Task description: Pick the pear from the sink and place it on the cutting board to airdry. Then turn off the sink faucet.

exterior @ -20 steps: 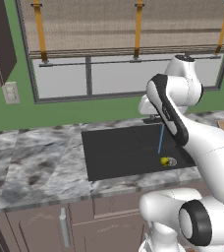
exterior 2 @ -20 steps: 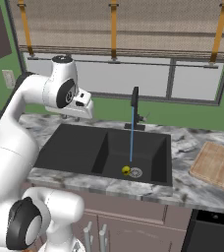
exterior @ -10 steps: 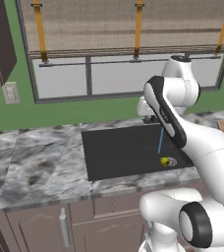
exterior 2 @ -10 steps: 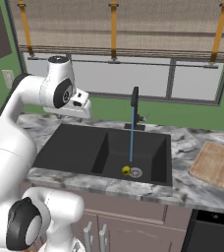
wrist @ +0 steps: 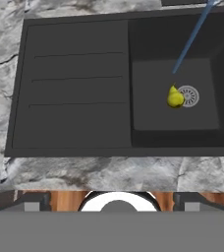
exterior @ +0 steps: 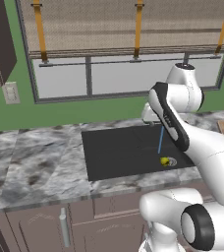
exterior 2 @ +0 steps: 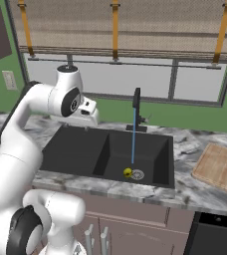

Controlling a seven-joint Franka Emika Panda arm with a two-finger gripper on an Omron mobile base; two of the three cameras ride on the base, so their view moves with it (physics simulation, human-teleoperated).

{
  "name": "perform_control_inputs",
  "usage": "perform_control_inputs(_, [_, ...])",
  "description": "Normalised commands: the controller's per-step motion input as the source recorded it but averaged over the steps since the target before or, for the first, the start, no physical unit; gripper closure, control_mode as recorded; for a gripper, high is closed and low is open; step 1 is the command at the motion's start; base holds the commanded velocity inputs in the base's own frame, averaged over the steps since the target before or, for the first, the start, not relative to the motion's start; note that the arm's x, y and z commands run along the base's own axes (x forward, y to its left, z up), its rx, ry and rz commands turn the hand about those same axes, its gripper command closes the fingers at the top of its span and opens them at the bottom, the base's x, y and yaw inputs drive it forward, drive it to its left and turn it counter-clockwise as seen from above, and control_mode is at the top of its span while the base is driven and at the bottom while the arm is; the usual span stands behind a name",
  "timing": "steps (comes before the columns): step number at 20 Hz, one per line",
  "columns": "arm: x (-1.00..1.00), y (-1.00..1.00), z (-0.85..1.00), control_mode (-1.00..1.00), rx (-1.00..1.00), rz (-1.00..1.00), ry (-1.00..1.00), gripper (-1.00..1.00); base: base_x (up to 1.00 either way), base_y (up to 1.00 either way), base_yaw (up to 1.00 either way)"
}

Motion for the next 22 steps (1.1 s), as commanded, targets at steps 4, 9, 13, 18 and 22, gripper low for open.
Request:
perform_control_inputs(4, [0.00, -0.36, -0.08, -1.00, 0.00, 0.00, 0.00, -1.00, 0.00, 0.00, 0.00])
perform_control_inputs(9, [-0.04, -0.40, 0.00, -1.00, -0.01, 0.00, 0.00, -1.00, 0.00, 0.00, 0.00])
perform_control_inputs(13, [-0.08, -0.42, 0.00, -1.00, -0.02, 0.04, 0.00, -1.00, 0.00, 0.00, 0.00])
perform_control_inputs(18, [-0.01, -0.36, -0.11, -1.00, -0.08, 0.05, -0.04, -1.00, 0.00, 0.00, 0.00])
perform_control_inputs(22, [0.00, -0.31, -0.19, -1.00, -0.11, 0.03, -0.05, -1.00, 0.00, 0.00, 0.00])
